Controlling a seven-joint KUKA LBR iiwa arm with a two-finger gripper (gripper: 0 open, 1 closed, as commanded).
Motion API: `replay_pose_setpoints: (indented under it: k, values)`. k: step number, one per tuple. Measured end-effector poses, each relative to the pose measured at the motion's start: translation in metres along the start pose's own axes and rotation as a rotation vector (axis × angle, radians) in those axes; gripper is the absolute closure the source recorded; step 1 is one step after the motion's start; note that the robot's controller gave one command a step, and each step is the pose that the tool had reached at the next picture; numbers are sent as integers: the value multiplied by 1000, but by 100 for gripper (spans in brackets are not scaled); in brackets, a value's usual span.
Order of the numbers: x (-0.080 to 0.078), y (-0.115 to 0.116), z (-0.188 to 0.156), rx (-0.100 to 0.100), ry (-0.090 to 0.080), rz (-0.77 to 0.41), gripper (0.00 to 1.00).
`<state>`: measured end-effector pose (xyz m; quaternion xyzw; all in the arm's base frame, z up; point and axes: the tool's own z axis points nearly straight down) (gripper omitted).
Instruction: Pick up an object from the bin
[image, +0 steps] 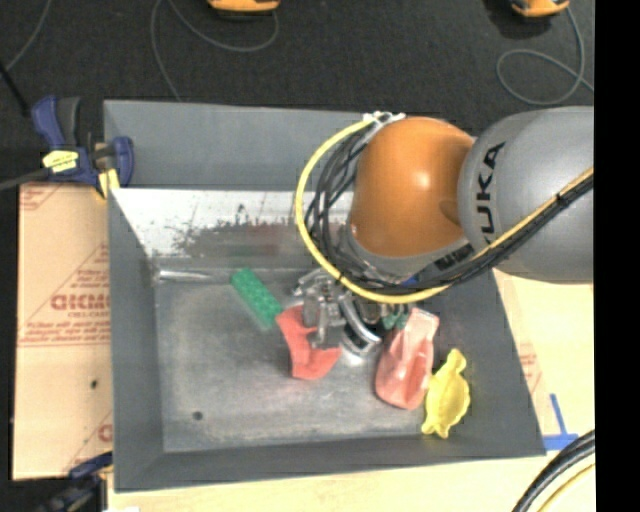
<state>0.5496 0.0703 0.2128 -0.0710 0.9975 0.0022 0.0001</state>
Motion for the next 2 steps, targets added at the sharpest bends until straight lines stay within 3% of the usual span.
replay_pose_setpoints:
  k: [2]
  values:
    - [0,0,0,0,0,1,100]
